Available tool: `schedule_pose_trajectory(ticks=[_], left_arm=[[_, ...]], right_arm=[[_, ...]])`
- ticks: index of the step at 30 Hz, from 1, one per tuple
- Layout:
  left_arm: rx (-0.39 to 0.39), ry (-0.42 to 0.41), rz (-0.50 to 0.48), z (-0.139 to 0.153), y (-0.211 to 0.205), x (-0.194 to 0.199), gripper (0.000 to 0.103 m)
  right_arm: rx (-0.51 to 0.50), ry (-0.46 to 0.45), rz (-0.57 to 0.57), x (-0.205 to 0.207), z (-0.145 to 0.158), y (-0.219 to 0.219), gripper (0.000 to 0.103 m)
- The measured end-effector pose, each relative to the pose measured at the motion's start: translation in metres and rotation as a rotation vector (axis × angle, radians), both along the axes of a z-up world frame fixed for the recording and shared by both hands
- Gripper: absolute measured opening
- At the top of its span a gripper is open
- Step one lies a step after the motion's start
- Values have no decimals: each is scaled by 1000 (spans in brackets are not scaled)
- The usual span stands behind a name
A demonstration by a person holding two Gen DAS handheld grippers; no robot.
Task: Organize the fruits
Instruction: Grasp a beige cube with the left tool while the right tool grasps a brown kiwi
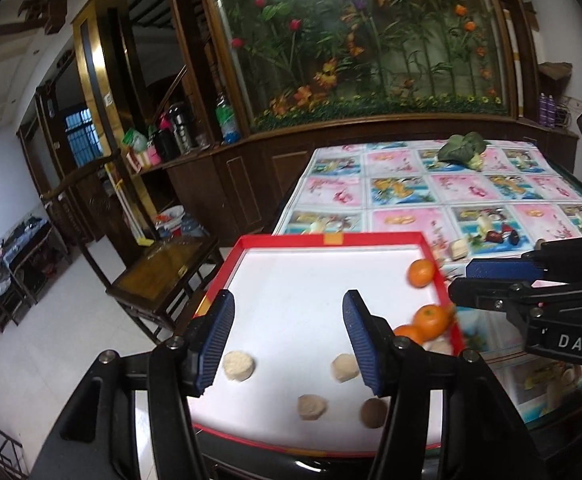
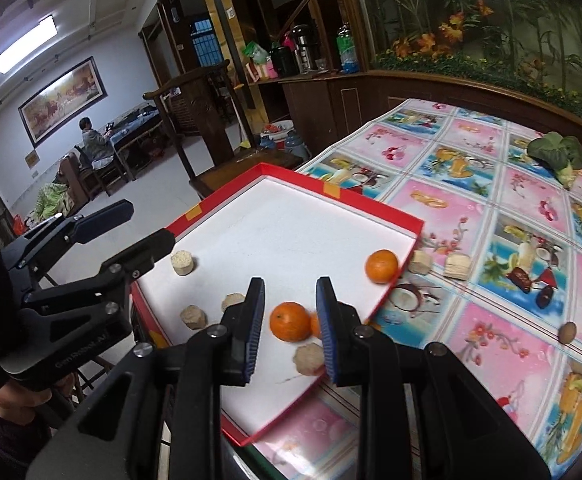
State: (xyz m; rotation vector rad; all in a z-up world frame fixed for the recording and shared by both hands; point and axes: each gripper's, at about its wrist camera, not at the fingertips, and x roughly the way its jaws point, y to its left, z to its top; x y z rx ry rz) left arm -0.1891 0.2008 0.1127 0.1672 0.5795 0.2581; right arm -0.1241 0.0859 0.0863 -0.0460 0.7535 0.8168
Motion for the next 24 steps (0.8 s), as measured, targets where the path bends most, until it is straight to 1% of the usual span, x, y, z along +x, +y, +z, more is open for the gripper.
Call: schedule_pose_trajectory(ticks=[6,8,11,12,15,17,19,20,24], left_arm=[[28,-4,-30,4,-21,8,56],[21,3,-45,3,-26,11,57],[-30,17,-113,1,-37,14,58],[-69,34,-151,-3,-41,17,58],[-130,79,-213,-14,-53,27,58],[-159,118,-254,-22,-62,37,58],[-201,143,-284,-27,-67,48,58],[-215,153,-293,-28,-71,53,58],[-208,167,-323,-28,-81,68,58]], right_arm=[[26,-8,-41,7,2,-32,29],[22,-12,-52,10,1,-45,29],[-12,-27,-93,16,-6,-72,28],[-28,-22,-106,20,-11,-83,28],[-72,23,-171,36,-28,-117,28],[-76,72,-200,47,-37,-136,28],[-74,95,-221,55,-43,-146,28],[-76,108,-217,59,-46,-148,28],[-80,116,-221,74,-55,-147,29]])
